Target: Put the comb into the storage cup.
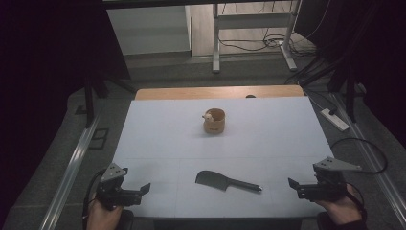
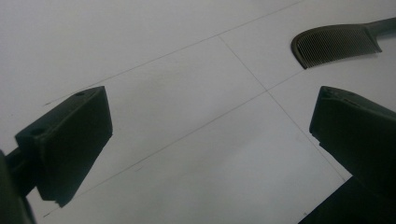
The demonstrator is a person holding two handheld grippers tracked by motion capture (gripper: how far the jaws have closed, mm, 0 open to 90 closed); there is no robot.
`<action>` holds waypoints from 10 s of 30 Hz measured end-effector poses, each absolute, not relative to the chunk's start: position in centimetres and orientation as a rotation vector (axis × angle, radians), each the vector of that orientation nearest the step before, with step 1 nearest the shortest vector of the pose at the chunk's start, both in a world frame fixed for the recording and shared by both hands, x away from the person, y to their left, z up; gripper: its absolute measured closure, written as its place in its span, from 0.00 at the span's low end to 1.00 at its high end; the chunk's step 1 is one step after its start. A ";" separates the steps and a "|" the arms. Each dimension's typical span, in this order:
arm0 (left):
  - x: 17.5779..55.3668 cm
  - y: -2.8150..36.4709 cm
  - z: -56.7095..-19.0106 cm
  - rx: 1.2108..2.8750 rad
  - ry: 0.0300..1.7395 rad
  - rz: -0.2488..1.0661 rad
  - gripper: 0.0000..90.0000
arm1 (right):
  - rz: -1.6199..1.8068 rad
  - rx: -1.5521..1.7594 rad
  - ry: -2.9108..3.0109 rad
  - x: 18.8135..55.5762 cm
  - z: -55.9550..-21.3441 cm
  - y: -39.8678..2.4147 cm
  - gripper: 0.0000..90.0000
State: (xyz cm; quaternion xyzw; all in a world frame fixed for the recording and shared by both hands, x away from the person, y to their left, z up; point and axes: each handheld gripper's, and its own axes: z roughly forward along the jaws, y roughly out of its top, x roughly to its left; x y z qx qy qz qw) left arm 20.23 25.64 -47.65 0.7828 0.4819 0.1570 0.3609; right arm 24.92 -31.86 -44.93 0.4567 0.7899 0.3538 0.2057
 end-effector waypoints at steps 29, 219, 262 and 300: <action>20.2 25.9 -47.7 2.002 1.245 0.383 0.01 | 0.994 1.232 2.271 25.1 -45.0 -31.6 0.00; 20.9 25.9 -47.9 2.029 1.240 0.314 0.02 | 0.426 0.715 2.922 31.5 -51.5 -13.8 0.00; 20.8 25.9 -47.8 2.017 1.241 0.332 0.02 | 0.528 0.542 3.004 31.1 -50.0 -14.4 0.81; 20.6 26.0 -47.2 1.967 1.139 0.333 0.00 | 0.774 0.561 2.921 31.3 -48.0 -16.1 0.81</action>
